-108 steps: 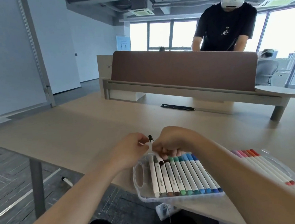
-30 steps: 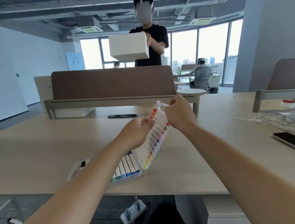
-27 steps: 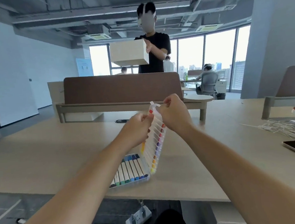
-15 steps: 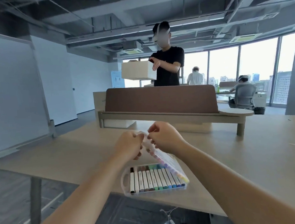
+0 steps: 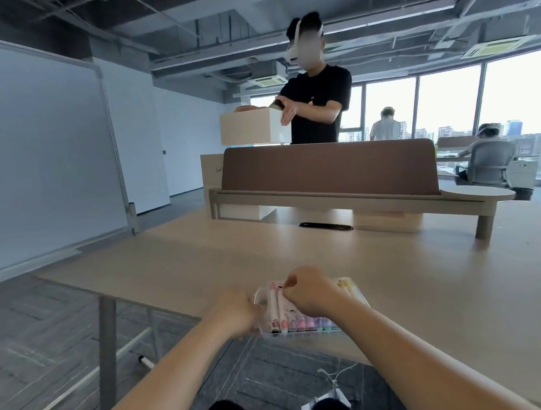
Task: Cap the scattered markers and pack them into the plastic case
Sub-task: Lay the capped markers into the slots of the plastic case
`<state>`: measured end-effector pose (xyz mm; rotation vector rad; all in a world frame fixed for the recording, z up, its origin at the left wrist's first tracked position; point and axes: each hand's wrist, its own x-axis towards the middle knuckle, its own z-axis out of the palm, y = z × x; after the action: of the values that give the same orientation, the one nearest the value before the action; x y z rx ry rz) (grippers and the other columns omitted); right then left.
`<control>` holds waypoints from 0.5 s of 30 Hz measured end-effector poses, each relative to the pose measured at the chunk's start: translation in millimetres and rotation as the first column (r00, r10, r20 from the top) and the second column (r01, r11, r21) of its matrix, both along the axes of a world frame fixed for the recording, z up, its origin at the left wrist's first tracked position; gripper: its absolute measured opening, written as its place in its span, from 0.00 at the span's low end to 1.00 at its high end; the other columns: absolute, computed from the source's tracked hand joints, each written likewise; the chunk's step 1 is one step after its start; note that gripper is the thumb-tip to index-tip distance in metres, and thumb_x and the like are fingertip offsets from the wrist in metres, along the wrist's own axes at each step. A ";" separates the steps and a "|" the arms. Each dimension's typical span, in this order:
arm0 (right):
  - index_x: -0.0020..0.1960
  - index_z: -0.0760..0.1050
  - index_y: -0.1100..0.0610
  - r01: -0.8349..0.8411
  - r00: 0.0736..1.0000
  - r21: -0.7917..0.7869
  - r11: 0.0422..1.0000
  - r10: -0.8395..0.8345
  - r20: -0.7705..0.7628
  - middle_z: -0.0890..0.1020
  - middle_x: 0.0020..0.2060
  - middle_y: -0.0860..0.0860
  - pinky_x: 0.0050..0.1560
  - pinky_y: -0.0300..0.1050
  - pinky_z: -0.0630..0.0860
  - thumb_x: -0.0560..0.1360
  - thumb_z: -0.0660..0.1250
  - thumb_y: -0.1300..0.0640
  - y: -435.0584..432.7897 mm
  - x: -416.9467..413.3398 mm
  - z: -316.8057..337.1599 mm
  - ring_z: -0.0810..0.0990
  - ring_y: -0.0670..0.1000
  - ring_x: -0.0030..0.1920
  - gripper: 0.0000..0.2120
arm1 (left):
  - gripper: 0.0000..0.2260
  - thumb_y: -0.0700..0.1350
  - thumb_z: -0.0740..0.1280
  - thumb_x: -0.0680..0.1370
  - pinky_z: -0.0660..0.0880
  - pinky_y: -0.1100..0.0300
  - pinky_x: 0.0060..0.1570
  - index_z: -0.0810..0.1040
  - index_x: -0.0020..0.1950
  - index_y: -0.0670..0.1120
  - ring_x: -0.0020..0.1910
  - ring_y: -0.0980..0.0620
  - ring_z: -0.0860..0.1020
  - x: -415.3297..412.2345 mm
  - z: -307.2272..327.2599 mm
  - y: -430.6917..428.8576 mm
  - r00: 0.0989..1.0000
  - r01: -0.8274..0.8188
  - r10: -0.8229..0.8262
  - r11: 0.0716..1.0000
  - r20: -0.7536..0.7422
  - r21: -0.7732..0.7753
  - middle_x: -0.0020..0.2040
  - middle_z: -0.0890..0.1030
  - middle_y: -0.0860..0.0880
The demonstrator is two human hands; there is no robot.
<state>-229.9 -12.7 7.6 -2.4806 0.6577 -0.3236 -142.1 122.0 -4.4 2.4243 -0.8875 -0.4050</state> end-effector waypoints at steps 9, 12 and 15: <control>0.51 0.81 0.64 -0.034 0.997 -0.039 0.999 0.031 -0.075 0.83 0.43 0.59 0.39 0.49 0.74 0.75 0.60 0.60 2.3 -5.2 -8.2 0.78 0.55 0.39 0.13 | 0.18 0.48 0.63 0.82 0.76 0.62 0.24 0.81 0.43 0.36 0.21 0.53 0.77 3.6 -10.1 -16.1 0.976 -0.138 0.138 0.990 -0.169 0.011 0.31 0.82 0.43; 0.53 0.80 0.64 -0.039 0.999 0.026 0.999 0.040 -0.033 0.84 0.47 0.59 0.44 0.48 0.76 0.77 0.62 0.59 -3.2 -5.1 -2.4 0.79 0.52 0.41 0.12 | 0.15 0.46 0.62 0.82 0.71 0.64 0.21 0.80 0.50 0.34 0.19 0.54 0.74 4.4 -7.3 -13.8 0.947 -0.174 0.144 0.981 -0.289 -0.081 0.31 0.79 0.43; 0.47 0.77 0.57 -0.038 0.999 0.036 0.999 0.037 0.031 0.80 0.40 0.50 0.44 0.46 0.76 0.78 0.62 0.58 -9.1 -4.1 3.9 0.78 0.49 0.40 0.06 | 0.11 0.40 0.60 0.81 0.72 0.64 0.21 0.77 0.54 0.34 0.22 0.52 0.77 6.5 -0.9 -14.5 0.906 -0.212 0.130 0.963 -0.404 -0.164 0.32 0.79 0.43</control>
<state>-234.0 -21.8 11.5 -2.4453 0.5983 -0.3308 -135.6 107.6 -5.4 2.1062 -0.5074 -0.6670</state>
